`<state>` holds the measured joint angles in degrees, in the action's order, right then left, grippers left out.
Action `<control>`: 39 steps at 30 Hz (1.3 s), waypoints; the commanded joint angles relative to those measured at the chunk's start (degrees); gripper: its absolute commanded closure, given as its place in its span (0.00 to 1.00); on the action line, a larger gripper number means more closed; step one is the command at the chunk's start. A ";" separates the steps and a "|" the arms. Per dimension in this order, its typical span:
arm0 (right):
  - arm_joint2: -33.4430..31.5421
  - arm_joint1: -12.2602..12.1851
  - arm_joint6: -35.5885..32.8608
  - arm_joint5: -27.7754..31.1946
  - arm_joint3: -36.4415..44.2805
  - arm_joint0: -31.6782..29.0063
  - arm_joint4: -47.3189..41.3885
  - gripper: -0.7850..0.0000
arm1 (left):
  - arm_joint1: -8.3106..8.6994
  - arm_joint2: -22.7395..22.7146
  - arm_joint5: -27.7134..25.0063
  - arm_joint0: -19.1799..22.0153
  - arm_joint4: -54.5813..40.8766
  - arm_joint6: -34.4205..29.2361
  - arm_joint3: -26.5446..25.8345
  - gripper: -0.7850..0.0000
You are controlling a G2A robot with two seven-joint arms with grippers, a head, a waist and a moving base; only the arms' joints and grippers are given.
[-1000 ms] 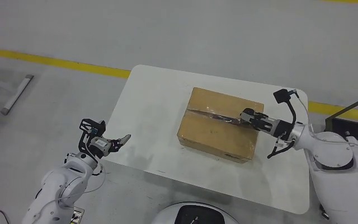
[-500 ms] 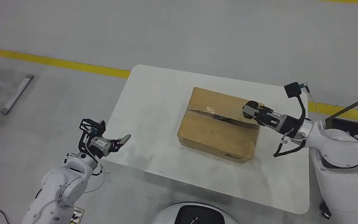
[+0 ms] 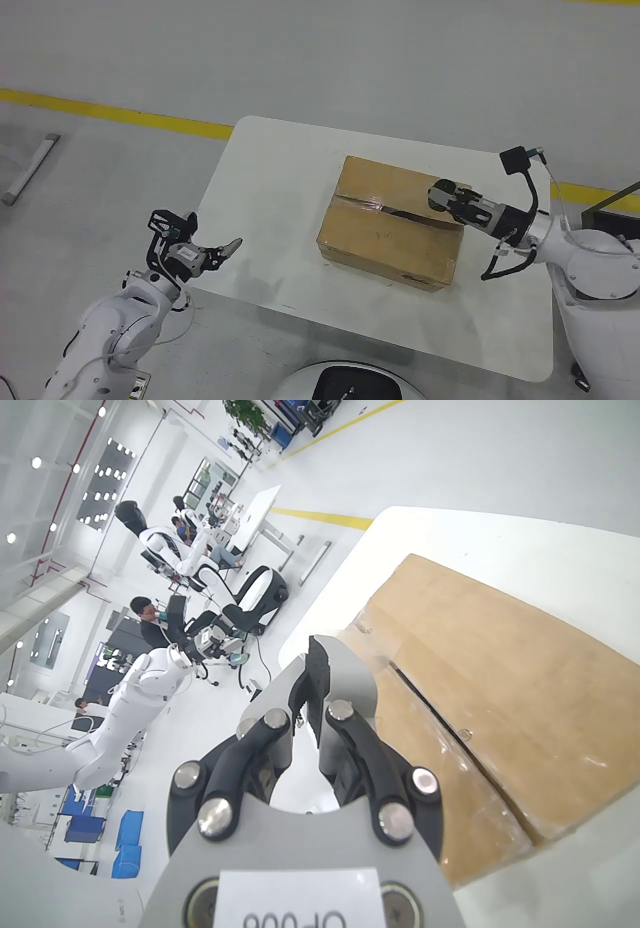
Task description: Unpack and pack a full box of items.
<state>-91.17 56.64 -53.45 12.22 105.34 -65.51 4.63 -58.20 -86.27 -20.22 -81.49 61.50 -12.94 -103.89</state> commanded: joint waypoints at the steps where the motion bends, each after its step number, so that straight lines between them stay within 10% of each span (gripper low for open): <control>1: 1.41 0.04 0.23 -0.87 0.21 1.51 0.62 1.00 | -0.16 1.27 -1.14 1.28 -1.14 -0.26 -0.46 0.00; 24: 9.62 0.29 -0.71 -4.64 -1.04 10.77 4.64 1.00 | -1.05 6.45 -4.03 6.57 -10.43 -3.08 -2.01 0.00; 39: 15.82 1.03 1.99 -12.12 -2.83 15.53 5.90 1.00 | -4.34 23.08 -4.81 18.74 -17.58 -5.51 6.35 0.00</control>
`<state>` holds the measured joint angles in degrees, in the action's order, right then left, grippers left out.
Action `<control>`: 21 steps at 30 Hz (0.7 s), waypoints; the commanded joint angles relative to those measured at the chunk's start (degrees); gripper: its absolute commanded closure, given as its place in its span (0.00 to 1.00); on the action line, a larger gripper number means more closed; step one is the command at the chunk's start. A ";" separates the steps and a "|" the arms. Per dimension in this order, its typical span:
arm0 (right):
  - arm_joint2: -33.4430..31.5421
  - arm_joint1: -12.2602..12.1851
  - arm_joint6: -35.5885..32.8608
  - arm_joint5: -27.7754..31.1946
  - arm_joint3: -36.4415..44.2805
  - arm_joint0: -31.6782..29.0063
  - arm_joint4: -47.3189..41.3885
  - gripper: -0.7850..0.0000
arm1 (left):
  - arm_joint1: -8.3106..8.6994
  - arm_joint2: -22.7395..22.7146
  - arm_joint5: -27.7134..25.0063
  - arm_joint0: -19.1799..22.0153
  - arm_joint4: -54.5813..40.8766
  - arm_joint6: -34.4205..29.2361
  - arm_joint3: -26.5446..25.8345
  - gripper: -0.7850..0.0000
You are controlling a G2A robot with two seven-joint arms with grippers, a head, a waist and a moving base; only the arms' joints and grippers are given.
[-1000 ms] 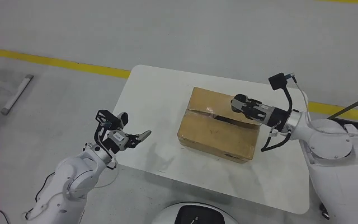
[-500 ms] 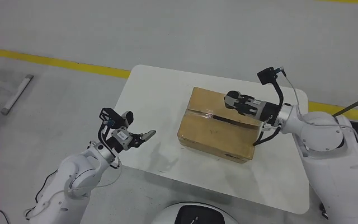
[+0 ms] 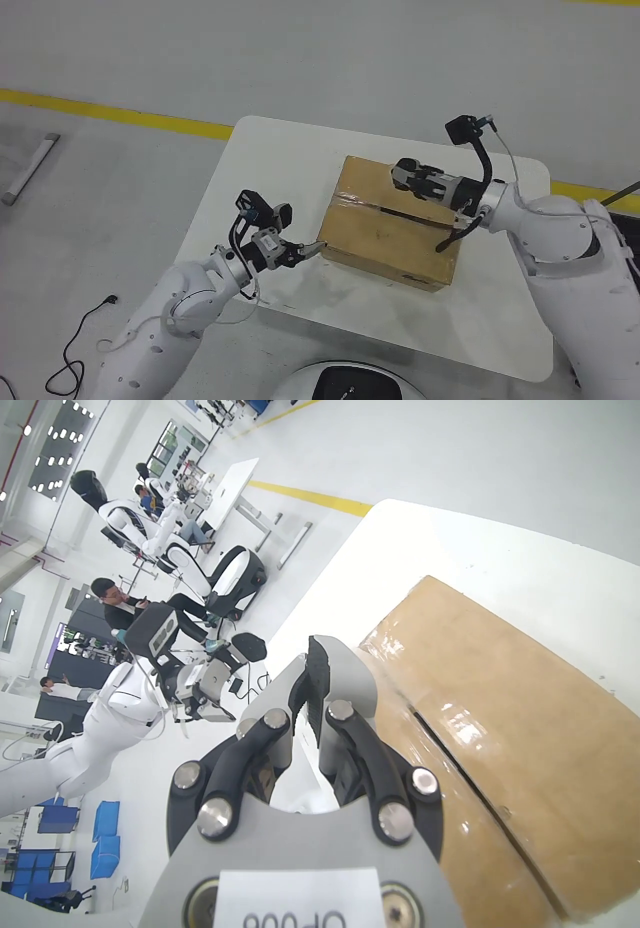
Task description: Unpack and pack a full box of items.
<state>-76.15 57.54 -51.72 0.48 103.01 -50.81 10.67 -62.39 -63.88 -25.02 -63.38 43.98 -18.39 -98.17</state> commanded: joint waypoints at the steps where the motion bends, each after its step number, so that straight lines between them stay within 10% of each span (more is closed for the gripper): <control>1: 1.47 0.25 0.51 -0.65 -0.88 1.50 -0.13 1.00 | -0.15 0.69 -0.01 0.63 -0.06 -0.06 0.62 0.00; 21: 5.18 0.93 2.46 -0.72 -2.67 4.40 0.25 1.00 | -0.59 1.96 0.52 0.82 -1.61 0.75 0.27 0.00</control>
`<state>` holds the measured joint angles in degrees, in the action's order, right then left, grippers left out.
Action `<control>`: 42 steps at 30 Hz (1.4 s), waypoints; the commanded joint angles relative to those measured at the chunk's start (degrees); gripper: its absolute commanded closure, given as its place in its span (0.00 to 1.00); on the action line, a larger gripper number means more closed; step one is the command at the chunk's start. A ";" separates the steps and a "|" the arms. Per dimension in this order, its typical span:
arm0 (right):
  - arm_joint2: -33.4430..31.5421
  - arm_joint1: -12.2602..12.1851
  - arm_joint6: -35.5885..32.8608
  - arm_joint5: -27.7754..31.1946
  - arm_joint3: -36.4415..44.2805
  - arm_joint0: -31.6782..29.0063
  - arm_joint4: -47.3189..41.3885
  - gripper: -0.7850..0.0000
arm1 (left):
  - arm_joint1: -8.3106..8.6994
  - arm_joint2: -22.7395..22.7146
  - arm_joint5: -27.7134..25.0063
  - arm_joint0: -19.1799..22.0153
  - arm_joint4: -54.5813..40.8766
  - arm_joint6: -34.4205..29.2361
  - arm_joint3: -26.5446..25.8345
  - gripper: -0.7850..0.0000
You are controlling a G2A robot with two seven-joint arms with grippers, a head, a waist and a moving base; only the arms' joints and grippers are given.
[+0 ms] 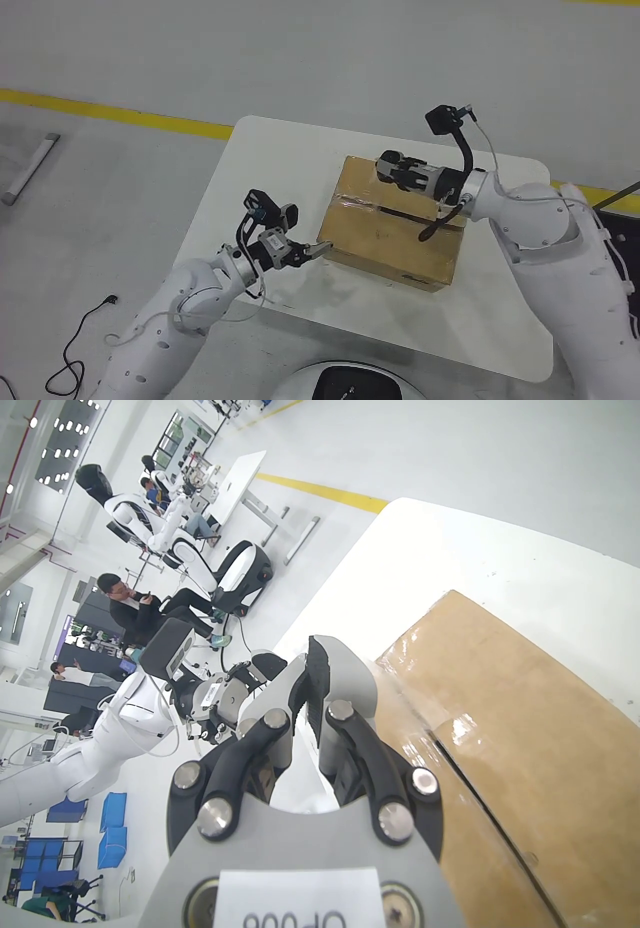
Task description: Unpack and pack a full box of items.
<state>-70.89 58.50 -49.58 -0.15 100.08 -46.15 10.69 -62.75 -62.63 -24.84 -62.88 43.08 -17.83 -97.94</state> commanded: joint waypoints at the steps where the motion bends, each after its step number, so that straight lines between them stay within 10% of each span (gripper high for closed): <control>1: -0.08 -0.03 0.45 -0.45 0.40 -0.31 0.36 1.00 | -0.46 1.51 0.56 0.80 -1.23 0.01 0.27 0.00; 15: 1.88 0.49 1.13 -5.08 1.02 1.41 0.13 1.00 | -4.17 11.20 4.72 9.77 -2.39 -0.58 7.97 0.00; 42: 6.64 1.91 -0.04 -4.38 -2.32 7.16 -3.24 1.00 | -6.38 13.10 7.76 11.56 -1.34 3.40 9.73 0.00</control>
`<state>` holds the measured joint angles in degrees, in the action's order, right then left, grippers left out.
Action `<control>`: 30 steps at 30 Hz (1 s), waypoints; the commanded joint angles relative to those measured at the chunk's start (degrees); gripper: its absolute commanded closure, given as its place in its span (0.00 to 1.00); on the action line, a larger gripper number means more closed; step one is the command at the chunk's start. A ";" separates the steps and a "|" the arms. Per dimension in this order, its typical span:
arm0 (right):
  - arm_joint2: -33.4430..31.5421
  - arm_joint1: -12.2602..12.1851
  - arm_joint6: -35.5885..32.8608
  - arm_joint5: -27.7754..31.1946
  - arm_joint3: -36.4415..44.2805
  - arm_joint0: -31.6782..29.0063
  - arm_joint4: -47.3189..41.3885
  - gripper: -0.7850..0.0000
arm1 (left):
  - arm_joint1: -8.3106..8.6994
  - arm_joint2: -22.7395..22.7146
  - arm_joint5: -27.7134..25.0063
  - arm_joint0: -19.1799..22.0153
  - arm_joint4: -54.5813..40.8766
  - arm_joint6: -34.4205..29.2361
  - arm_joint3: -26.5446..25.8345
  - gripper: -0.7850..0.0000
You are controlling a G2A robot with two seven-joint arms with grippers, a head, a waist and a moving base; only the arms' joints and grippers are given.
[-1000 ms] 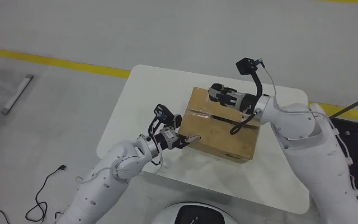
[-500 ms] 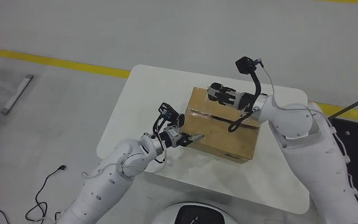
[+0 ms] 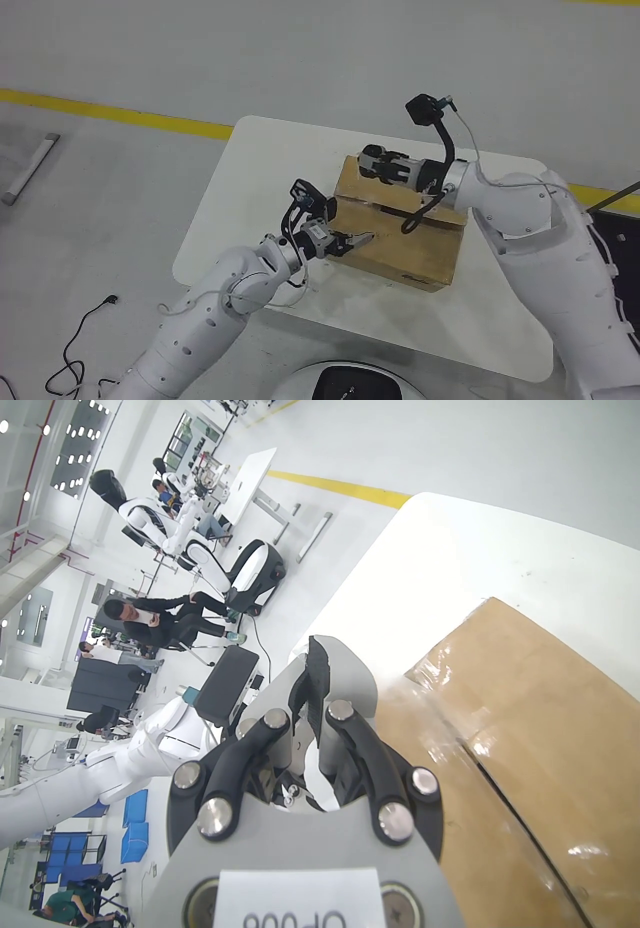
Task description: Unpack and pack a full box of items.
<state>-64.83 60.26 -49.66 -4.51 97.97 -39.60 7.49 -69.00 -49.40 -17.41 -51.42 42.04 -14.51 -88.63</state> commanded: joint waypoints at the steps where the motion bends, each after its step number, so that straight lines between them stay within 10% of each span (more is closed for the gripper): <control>1: 1.06 0.28 0.05 0.01 -0.28 1.10 -0.08 1.00 | -0.22 -0.26 0.76 0.15 -0.41 0.13 0.69 0.00; 27: 7.42 2.57 0.18 0.23 -4.59 6.66 -1.42 1.00 | -2.70 -1.85 4.24 1.02 -3.17 4.01 4.23 0.00; 30: 7.45 2.59 -0.13 -0.02 -4.42 6.41 -1.18 1.00 | -3.23 -1.54 4.05 1.43 -5.01 4.38 5.64 0.19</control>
<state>-57.38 62.84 -49.66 -4.40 93.49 -33.09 6.19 -72.01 -51.09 -13.25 -50.19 37.74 -10.28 -83.65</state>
